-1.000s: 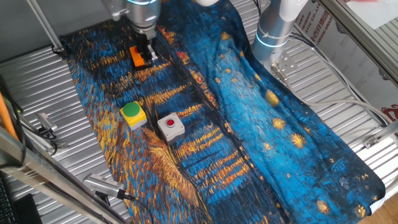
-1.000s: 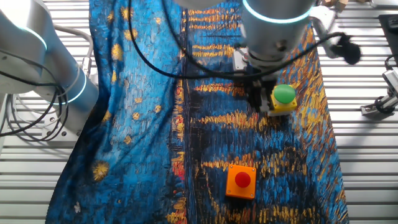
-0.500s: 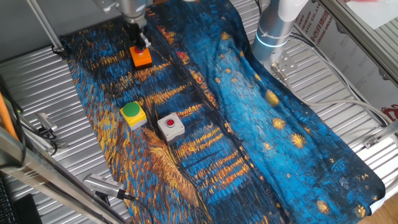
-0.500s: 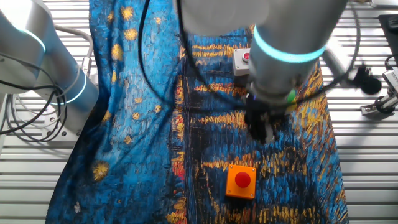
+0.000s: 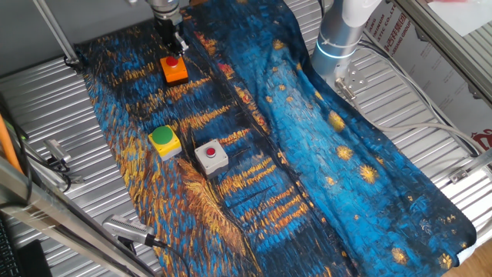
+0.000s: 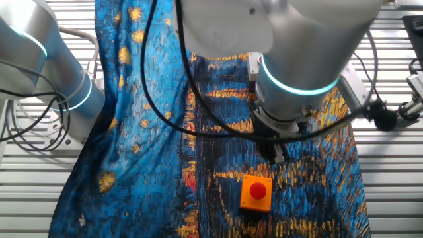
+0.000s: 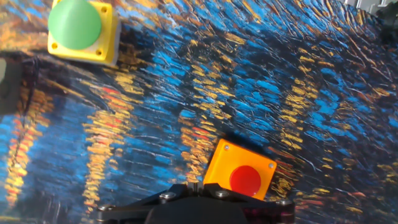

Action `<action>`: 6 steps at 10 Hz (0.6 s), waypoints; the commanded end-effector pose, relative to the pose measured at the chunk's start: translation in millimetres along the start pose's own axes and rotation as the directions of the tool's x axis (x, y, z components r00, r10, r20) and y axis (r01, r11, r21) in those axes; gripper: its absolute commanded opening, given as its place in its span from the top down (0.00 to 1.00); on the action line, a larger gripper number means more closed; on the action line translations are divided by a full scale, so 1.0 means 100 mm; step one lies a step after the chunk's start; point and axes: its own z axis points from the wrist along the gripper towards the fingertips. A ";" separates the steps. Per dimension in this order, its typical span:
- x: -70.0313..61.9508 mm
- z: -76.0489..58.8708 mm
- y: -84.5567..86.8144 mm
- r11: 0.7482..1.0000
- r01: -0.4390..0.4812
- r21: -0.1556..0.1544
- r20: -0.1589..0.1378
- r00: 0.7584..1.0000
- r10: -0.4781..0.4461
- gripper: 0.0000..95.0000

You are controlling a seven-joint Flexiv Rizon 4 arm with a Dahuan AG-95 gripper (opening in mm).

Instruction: Press three buttons from left to right in sequence

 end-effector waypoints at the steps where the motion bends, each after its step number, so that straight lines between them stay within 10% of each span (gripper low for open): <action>1: 0.03 -0.01 0.01 1.000 0.013 0.013 0.002 1.000 -0.013 1.00; 4: 0.03 -0.01 0.01 1.000 -0.007 -0.020 0.000 1.000 0.007 1.00; 6: 0.03 -0.01 0.01 0.992 -0.062 -0.111 0.011 0.998 0.064 1.00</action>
